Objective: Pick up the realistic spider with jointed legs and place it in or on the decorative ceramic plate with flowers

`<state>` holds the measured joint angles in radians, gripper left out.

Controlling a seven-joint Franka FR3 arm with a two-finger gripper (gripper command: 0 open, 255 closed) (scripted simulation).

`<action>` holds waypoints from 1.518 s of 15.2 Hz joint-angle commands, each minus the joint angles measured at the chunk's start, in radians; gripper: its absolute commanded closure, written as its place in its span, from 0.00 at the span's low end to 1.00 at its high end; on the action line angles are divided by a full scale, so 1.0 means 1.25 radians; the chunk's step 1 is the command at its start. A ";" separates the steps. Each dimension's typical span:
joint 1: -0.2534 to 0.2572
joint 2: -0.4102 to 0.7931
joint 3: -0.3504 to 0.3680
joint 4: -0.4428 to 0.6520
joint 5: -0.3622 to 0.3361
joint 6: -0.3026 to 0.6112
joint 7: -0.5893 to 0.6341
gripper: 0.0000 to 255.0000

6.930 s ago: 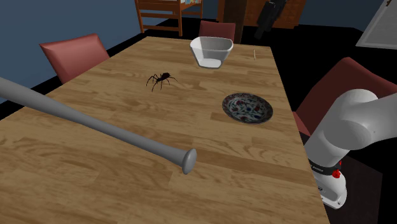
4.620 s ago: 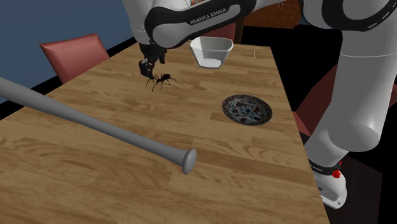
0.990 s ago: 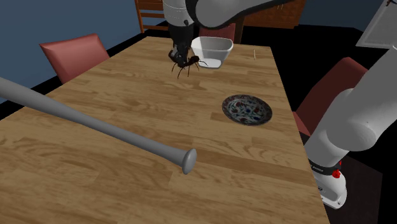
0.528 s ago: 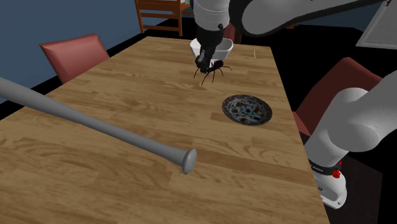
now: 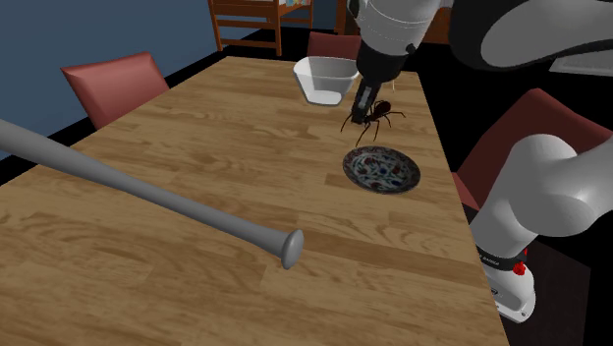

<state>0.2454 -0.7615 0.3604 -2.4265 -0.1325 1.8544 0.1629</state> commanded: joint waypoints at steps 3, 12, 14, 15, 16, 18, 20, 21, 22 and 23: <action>0.037 -0.107 -0.008 -0.069 0.022 -0.042 -0.003 1.00; 0.048 -0.115 0.009 -0.167 0.032 0.044 0.024 1.00; 0.050 -0.114 0.013 -0.187 0.034 0.064 0.030 1.00; 0.051 -0.114 0.015 -0.197 0.034 0.074 0.033 1.00; 0.052 -0.113 0.018 -0.207 0.035 0.085 0.037 1.00; 0.053 -0.112 0.019 -0.215 0.036 0.092 0.039 1.00; 0.053 -0.112 0.019 -0.214 0.036 0.092 0.039 1.00; 0.053 -0.112 0.019 -0.214 0.036 0.092 0.039 1.00; 0.053 -0.112 0.019 -0.214 0.036 0.092 0.039 1.00; 0.053 -0.112 0.019 -0.214 0.036 0.092 0.039 1.00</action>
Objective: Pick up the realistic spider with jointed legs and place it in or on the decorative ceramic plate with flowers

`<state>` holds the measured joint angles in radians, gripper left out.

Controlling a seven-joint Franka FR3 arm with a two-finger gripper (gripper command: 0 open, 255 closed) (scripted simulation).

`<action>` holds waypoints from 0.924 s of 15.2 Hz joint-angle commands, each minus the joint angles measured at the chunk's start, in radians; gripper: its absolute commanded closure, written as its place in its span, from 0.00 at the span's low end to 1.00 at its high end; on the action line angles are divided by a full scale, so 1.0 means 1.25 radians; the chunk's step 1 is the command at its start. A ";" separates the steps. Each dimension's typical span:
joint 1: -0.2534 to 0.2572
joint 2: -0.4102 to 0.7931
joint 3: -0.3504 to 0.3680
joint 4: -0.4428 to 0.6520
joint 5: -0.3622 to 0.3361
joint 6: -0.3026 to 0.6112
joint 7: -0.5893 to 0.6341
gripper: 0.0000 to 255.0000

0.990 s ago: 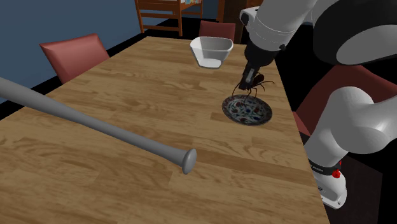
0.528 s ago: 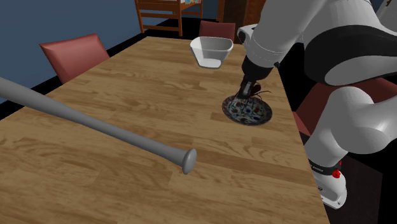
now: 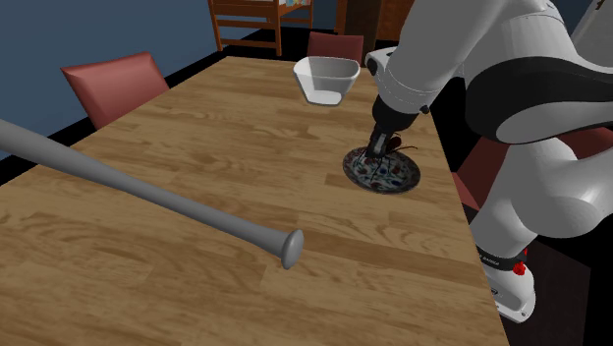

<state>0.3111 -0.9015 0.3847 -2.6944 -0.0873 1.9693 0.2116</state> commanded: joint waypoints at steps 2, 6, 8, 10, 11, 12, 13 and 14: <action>0.000 0.000 0.000 0.000 0.000 0.000 0.000 1.00; 0.000 0.000 0.000 0.000 0.000 0.000 0.000 0.00; 0.000 0.000 0.000 0.000 0.000 0.000 0.000 0.00; 0.006 -0.011 0.002 0.047 0.006 -0.059 -0.002 0.00; 0.008 -0.014 0.003 0.071 0.008 -0.087 -0.003 0.00; 0.009 -0.016 0.004 0.091 0.010 -0.109 -0.004 0.00; 0.009 -0.016 0.004 0.091 0.010 -0.109 -0.004 0.00; 0.009 -0.016 0.004 0.091 0.010 -0.109 -0.004 0.00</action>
<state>0.3228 -0.9221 0.3894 -2.5889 -0.0759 1.8420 0.2074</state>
